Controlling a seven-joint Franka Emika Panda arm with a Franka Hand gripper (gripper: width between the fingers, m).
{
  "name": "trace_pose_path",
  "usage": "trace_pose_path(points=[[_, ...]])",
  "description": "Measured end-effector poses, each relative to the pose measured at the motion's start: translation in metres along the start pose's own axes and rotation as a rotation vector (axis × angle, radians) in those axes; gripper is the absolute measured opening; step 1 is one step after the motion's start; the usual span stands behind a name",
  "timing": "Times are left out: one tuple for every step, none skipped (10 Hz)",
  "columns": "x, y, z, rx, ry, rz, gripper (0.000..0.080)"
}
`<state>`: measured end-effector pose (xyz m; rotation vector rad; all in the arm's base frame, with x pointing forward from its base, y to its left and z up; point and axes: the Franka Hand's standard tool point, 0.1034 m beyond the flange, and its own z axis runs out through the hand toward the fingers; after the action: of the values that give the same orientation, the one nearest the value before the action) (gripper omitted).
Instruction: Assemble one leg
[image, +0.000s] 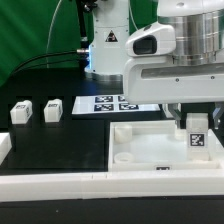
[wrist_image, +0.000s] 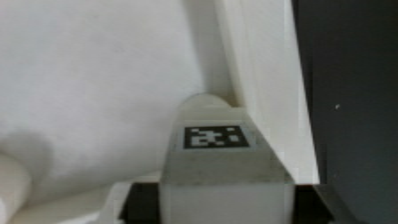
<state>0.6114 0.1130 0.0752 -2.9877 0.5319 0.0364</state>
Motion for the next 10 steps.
trace_pose_path(points=[[-0.0002,0.0001,-0.0002,0.011,0.006,0.153,0.0291],[-0.0004,-0.0002,0.0000,0.012,0.009,0.266,0.0291],[-0.0004,-0.0005,0.0000,0.016,0.007,0.372,0.0291],[-0.0002,-0.0004,0.0000,0.022,0.003,0.501,0.0291],[-0.0007,-0.0012,0.0001,0.023,0.000,0.617,0.0291],[-0.0013,-0.0024,0.0002,0.026,-0.003,0.750,0.0292],[-0.0013,-0.0027,0.0002,0.031,-0.009,0.895,0.0292],[-0.0011,-0.0027,0.0005,0.037,-0.016,0.996,0.0292],[-0.0008,-0.0032,0.0005,0.046,-0.026,1.112,0.0292],[-0.0004,-0.0032,0.0005,0.050,-0.032,1.224,0.0292]])
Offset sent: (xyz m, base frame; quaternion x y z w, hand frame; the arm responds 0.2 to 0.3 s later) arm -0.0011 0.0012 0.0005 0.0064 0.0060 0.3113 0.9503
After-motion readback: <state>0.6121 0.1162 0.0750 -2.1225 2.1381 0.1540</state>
